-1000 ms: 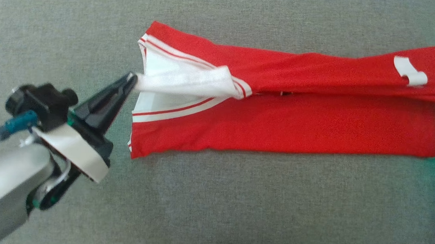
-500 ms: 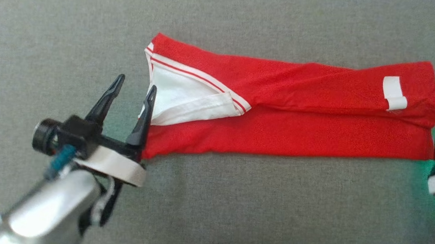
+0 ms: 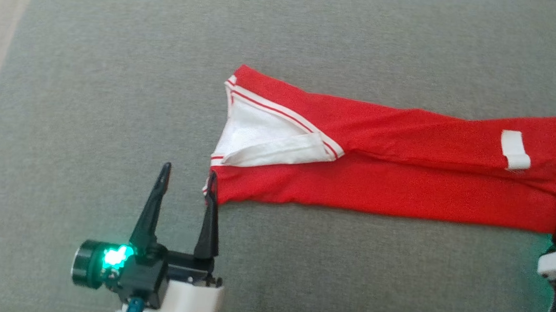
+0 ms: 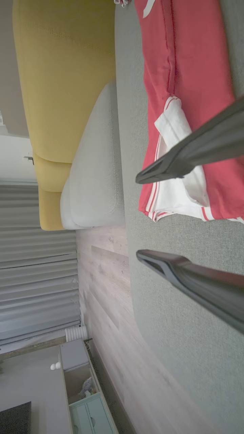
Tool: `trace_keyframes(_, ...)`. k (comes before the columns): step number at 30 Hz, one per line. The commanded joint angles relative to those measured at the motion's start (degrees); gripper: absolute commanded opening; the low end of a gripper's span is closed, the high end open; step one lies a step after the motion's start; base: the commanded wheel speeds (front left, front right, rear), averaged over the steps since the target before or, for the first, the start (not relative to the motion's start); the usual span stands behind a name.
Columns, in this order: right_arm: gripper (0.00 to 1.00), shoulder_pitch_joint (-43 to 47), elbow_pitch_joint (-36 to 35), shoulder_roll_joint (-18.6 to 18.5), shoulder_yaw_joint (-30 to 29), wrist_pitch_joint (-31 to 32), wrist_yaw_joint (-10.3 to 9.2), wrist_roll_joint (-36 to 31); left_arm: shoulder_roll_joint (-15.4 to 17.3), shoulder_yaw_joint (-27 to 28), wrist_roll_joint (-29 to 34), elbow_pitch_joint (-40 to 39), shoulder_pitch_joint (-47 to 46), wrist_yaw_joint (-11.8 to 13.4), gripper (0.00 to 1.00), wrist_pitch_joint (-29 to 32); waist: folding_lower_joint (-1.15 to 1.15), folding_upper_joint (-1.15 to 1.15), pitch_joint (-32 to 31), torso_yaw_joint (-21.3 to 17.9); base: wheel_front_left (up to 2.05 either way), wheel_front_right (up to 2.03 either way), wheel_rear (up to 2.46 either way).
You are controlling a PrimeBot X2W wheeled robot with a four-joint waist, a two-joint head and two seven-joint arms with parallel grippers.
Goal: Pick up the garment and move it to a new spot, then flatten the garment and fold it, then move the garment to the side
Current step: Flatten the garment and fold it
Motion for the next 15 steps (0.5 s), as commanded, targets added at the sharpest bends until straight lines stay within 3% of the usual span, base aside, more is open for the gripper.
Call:
trace_keyframes(1,1.0,-2.9,-0.1,-0.9,-0.5,0.5,-0.04,-1.5,-0.8,3.1,1.7,-2.4,0.0,-0.7,1.0,-0.4,0.01,0.0,-0.4,1.4,0.0,0.0,0.0)
trace_keyframes(10,0.97,-7.6,9.2,0.4,-4.0,7.4,-0.04,-8.7,-5.7,7.9,6.1,-0.6,2.5,-5.7,1.0,-0.4,0.01,0.0,0.1,3.1,0.0,0.0,0.0)
trace_keyframes(11,0.48,-7.8,9.9,0.7,-4.4,8.0,-0.04,-9.2,-6.1,8.4,6.4,-0.4,2.6,-6.2,1.0,-0.4,0.01,0.0,0.1,3.1,0.0,0.0,0.0)
trace_keyframes(13,0.0,-8.2,10.3,1.4,-4.8,8.6,-0.04,-10.1,-6.7,9.5,7.1,-0.1,2.8,-7.0,1.0,-0.4,0.01,0.0,-0.1,3.1,0.0,0.0,0.0)
trace_keyframes(15,0.0,-8.4,10.2,2.1,-4.9,8.8,-0.04,-10.0,-7.2,10.6,7.7,0.1,3.1,-7.8,1.0,-0.4,0.01,0.0,-0.4,2.9,0.0,0.0,0.0)
